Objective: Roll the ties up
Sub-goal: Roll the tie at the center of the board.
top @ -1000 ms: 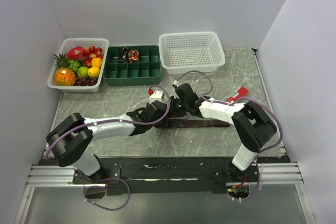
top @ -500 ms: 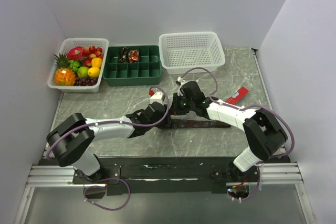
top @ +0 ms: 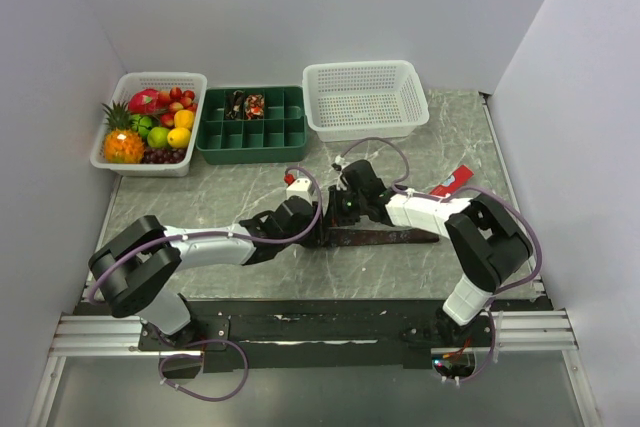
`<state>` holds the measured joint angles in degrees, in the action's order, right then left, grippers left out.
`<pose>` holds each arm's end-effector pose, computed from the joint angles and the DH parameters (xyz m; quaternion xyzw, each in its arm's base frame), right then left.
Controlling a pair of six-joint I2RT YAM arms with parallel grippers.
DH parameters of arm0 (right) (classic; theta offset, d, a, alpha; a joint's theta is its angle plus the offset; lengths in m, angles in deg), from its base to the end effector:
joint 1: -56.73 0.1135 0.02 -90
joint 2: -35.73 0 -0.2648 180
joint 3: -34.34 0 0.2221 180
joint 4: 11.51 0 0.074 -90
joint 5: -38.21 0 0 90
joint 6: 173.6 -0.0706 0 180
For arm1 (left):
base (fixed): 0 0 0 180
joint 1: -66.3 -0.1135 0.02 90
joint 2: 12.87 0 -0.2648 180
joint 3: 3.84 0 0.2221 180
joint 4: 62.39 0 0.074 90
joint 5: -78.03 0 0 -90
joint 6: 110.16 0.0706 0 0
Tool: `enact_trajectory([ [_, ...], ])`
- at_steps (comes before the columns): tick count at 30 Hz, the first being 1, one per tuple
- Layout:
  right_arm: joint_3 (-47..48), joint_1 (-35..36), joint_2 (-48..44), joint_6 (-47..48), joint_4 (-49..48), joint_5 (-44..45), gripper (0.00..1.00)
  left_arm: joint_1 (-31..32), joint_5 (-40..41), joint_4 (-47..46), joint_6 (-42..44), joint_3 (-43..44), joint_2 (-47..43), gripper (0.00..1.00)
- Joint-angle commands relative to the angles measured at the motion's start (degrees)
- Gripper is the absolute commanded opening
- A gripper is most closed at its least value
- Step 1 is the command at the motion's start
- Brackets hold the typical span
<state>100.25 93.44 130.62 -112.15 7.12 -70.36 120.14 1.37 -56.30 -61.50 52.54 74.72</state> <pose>0.2526 0.2164 0.1656 -0.1237 0.9137 0.3191 0.2194 0.1974 -0.2426 0.1765 0.0456 0.8904 -0.2553 0.3742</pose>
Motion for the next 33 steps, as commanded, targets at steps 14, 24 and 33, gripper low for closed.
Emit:
enact_trajectory([
  [14,-4.36,2.84,-3.22,0.52,3.55,6.97,0.00,0.30,7.57,8.61,-5.85,0.60,-7.69,0.70],
  [24,-4.36,5.65,-3.57,-0.80,4.15,10.04,0.00,-6.03,-3.83,3.62,-14.81,-10.28,-14.02,0.75],
  [33,-3.74,6.27,-3.57,-1.50,4.68,11.01,0.00,-6.47,-9.65,-1.57,-20.88,-16.88,-20.61,0.75],
])
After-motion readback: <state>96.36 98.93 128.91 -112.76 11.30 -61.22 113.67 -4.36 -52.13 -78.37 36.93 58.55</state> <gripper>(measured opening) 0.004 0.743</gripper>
